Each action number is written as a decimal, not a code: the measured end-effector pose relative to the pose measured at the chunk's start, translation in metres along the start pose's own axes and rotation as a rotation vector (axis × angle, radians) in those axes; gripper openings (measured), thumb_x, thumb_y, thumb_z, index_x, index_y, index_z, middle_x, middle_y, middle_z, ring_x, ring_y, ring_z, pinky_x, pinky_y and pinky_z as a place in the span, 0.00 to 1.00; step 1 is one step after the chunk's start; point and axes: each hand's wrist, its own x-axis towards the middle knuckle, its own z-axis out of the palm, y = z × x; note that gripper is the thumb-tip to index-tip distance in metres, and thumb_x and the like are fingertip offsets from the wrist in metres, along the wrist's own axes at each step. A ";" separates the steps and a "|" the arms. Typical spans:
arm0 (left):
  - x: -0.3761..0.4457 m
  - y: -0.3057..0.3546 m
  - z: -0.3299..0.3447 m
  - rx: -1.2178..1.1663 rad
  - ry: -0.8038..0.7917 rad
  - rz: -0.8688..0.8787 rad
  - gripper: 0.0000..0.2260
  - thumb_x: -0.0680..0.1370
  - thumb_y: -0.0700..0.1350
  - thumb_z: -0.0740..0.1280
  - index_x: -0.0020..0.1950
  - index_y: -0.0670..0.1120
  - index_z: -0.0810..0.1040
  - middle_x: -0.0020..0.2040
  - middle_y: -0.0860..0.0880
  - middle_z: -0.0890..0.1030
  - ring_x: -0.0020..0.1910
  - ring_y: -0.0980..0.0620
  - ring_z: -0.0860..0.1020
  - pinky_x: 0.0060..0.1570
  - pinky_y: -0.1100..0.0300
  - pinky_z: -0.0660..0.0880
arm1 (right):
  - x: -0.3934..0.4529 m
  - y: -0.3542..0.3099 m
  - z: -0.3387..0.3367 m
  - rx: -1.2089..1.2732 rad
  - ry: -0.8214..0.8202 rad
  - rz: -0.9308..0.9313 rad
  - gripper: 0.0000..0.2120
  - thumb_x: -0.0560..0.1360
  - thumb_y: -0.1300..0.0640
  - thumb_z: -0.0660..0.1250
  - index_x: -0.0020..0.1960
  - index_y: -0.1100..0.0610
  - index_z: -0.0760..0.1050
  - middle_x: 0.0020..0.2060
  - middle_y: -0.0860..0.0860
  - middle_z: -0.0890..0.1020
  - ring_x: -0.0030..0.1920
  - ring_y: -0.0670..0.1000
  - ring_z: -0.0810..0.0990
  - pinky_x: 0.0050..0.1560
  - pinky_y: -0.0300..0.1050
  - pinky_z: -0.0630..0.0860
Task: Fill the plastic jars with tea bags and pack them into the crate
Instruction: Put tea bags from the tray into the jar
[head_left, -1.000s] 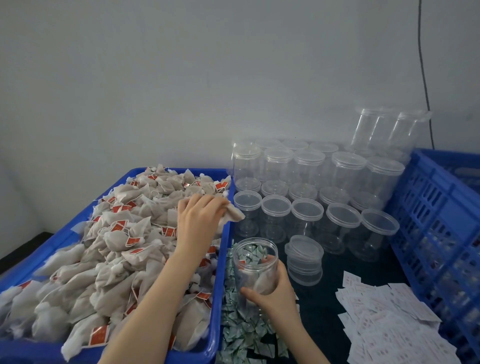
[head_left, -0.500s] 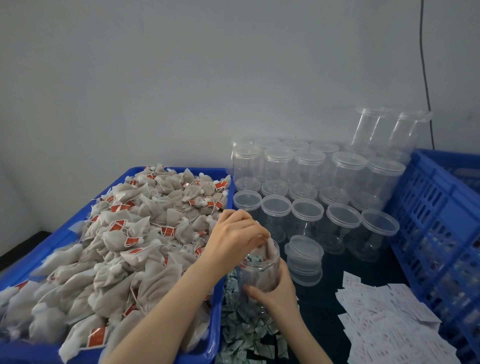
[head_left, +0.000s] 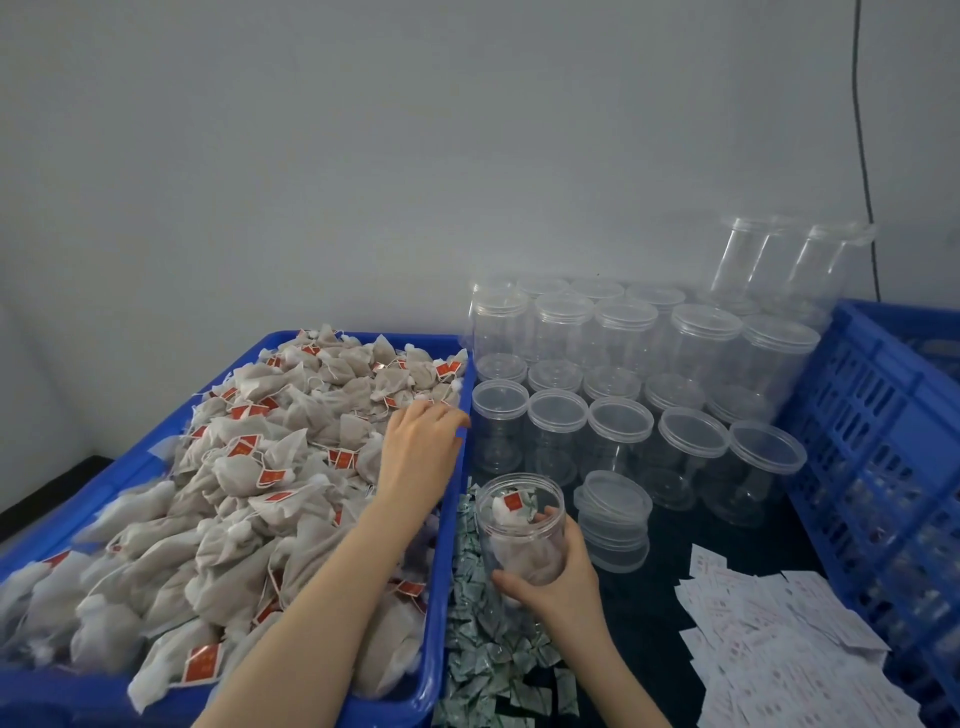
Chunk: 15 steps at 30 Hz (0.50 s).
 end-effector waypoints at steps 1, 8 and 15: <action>0.000 -0.007 0.006 0.091 -0.121 -0.095 0.13 0.77 0.44 0.67 0.62 0.49 0.77 0.63 0.49 0.76 0.64 0.48 0.71 0.63 0.53 0.67 | -0.001 0.000 0.000 0.007 -0.005 0.002 0.54 0.52 0.46 0.80 0.74 0.52 0.63 0.68 0.48 0.73 0.69 0.48 0.71 0.69 0.48 0.70; -0.003 -0.037 0.024 0.309 -0.814 -0.445 0.19 0.81 0.47 0.56 0.71 0.44 0.67 0.73 0.38 0.62 0.71 0.39 0.64 0.67 0.45 0.64 | -0.003 -0.001 -0.002 0.035 -0.027 -0.023 0.58 0.48 0.39 0.78 0.74 0.52 0.63 0.68 0.48 0.73 0.69 0.48 0.71 0.70 0.49 0.69; -0.001 -0.035 0.016 0.318 -0.632 -0.365 0.12 0.79 0.38 0.59 0.61 0.43 0.75 0.60 0.44 0.76 0.58 0.44 0.76 0.50 0.54 0.73 | -0.002 0.000 -0.002 0.022 -0.016 -0.026 0.57 0.49 0.39 0.78 0.74 0.50 0.63 0.68 0.47 0.74 0.68 0.47 0.72 0.70 0.50 0.70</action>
